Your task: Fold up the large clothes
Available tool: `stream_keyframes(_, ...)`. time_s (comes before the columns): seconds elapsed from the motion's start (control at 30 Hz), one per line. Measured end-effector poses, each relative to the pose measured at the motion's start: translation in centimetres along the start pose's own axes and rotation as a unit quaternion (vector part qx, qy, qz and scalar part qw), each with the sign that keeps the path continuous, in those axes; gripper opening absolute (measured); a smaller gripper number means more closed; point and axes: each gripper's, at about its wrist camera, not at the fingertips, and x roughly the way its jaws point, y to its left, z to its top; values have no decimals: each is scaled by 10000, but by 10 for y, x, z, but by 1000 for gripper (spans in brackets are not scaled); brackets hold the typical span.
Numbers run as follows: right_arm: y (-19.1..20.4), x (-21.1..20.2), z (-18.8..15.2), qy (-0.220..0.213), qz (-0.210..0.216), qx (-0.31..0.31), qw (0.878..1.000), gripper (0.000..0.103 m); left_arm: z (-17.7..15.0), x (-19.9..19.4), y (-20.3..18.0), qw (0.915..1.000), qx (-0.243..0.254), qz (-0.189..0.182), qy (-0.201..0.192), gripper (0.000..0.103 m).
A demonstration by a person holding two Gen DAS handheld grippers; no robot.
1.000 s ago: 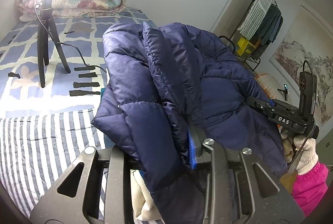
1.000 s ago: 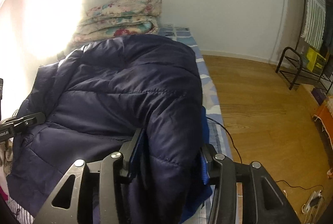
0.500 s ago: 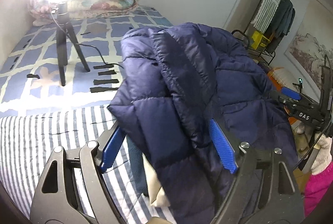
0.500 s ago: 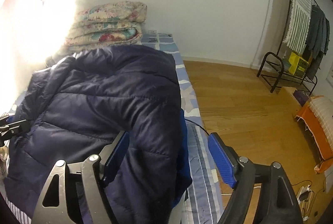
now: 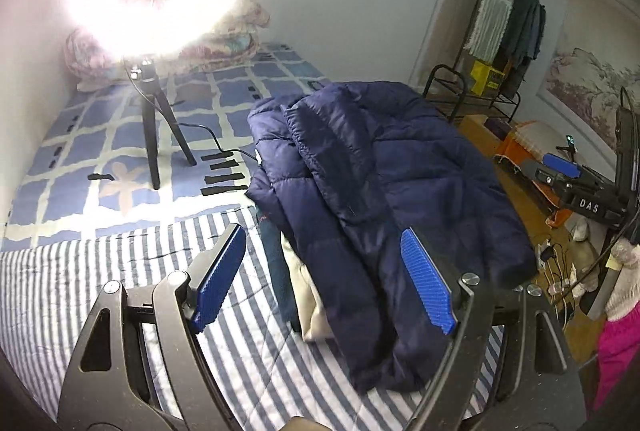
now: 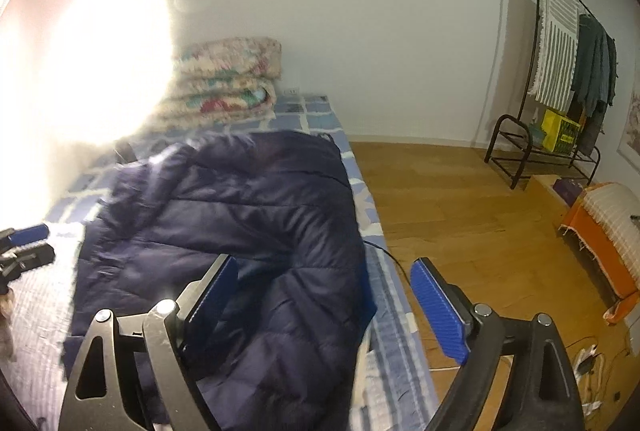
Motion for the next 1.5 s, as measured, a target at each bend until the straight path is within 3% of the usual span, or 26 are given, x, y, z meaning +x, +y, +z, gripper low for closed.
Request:
stream_keyframes(0.33,63,-100,-24,-420,128,141,9989,93,-40,-108,6,9987,221,87,-452,82)
stream_keyframes(0.57,120,-165,-59,-803,46,37,9968,101,-71,-175,15,9966,329,79,-755,83)
stream_keyframes(0.8,155,-206,-89,-994,93,118,9949,103,-100,-225,26,9948,314,28,-970,87)
stream_keyframes(1.0,176,-222,-101,-996,61,273,9946,103,-121,-260,30,9917,394,116,-1215,98)
stream_keyframes(1.07,182,-225,-104,-1021,48,287,9943,103,-128,-269,30,9908,377,156,-1293,103)
stream_keyframes(1.5,199,-224,-117,-1099,-411,280,9927,103,-149,-266,32,9922,505,405,-1065,103)
